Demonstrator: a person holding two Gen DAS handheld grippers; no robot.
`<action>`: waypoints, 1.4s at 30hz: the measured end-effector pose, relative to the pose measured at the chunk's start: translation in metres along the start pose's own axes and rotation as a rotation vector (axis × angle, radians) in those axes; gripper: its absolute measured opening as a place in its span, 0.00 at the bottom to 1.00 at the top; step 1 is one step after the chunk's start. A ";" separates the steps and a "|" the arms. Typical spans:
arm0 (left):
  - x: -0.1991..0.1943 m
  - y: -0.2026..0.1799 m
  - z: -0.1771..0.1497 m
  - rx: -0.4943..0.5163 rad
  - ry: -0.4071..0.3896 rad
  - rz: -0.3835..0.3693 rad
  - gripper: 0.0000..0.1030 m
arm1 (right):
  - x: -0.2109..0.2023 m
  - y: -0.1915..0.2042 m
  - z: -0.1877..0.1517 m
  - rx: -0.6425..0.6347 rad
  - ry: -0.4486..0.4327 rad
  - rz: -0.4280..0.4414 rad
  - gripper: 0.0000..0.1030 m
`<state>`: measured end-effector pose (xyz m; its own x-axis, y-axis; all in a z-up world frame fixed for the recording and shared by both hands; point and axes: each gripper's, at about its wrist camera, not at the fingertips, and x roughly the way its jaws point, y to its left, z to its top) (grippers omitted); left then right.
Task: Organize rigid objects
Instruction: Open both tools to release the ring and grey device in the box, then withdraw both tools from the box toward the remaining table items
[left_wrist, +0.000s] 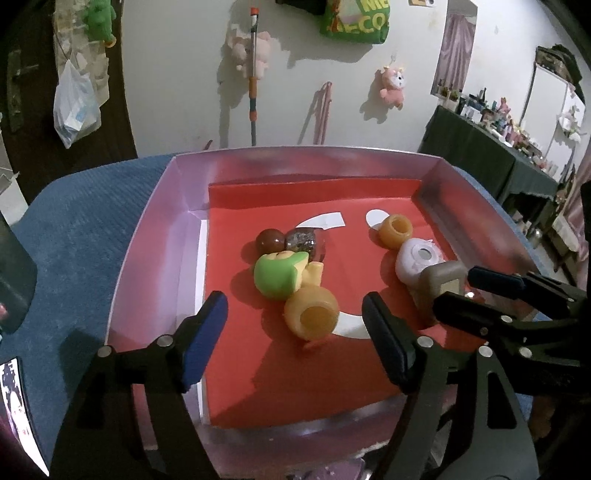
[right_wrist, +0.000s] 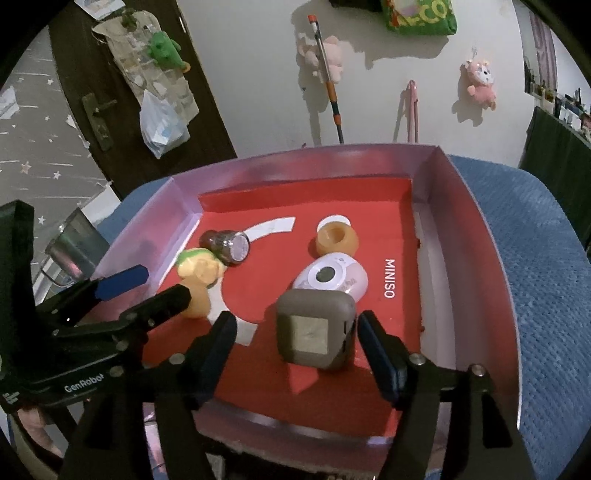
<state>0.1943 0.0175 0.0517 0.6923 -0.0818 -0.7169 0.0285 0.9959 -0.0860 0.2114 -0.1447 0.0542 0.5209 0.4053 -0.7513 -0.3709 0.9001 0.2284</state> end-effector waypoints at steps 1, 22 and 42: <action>-0.002 0.000 0.000 -0.002 -0.002 -0.001 0.73 | -0.003 0.002 0.000 -0.002 -0.006 0.000 0.72; -0.047 -0.007 -0.011 0.018 -0.100 -0.006 1.00 | -0.068 0.031 -0.010 -0.039 -0.175 0.041 1.00; -0.095 -0.020 -0.035 0.056 -0.197 -0.040 1.00 | -0.116 0.050 -0.035 -0.075 -0.315 0.023 1.00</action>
<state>0.1024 0.0036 0.0977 0.8176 -0.1174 -0.5637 0.0947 0.9931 -0.0694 0.1061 -0.1524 0.1309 0.7198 0.4651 -0.5152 -0.4346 0.8808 0.1880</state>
